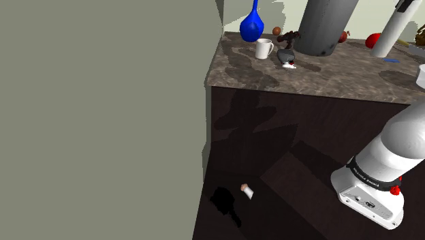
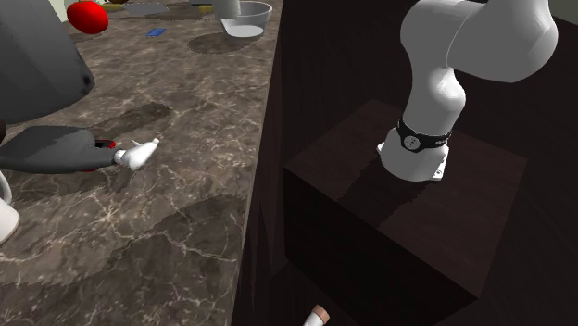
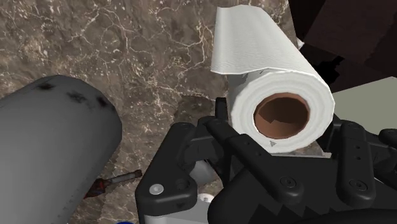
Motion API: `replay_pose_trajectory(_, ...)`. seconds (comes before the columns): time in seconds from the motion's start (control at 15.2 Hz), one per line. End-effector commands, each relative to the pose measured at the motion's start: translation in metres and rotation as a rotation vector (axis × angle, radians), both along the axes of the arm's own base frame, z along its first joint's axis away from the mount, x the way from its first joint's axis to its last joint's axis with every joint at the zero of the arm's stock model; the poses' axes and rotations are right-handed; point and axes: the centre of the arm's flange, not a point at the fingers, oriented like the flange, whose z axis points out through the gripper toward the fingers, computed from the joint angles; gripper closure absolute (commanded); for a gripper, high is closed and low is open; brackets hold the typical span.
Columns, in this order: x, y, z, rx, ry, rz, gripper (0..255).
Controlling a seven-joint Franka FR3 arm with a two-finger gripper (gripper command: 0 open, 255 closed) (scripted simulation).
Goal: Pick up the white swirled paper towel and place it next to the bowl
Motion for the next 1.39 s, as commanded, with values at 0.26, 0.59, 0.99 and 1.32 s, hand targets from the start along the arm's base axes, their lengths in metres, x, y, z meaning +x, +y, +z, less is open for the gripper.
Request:
replay_pose_trajectory(0.26, -0.064, -0.045, 0.001, 0.000, 0.000, 0.002, 255)
replay_pose_trajectory(0.59, -0.118, -0.083, 0.001, 0.000, 0.000, 0.002, 255)
replay_pose_trajectory(0.99, -0.183, -0.128, 0.002, 0.000, 0.000, 0.002, 255)
replay_pose_trajectory(1.32, -0.207, -0.145, -0.009, 0.000, 0.000, 0.002, 255)
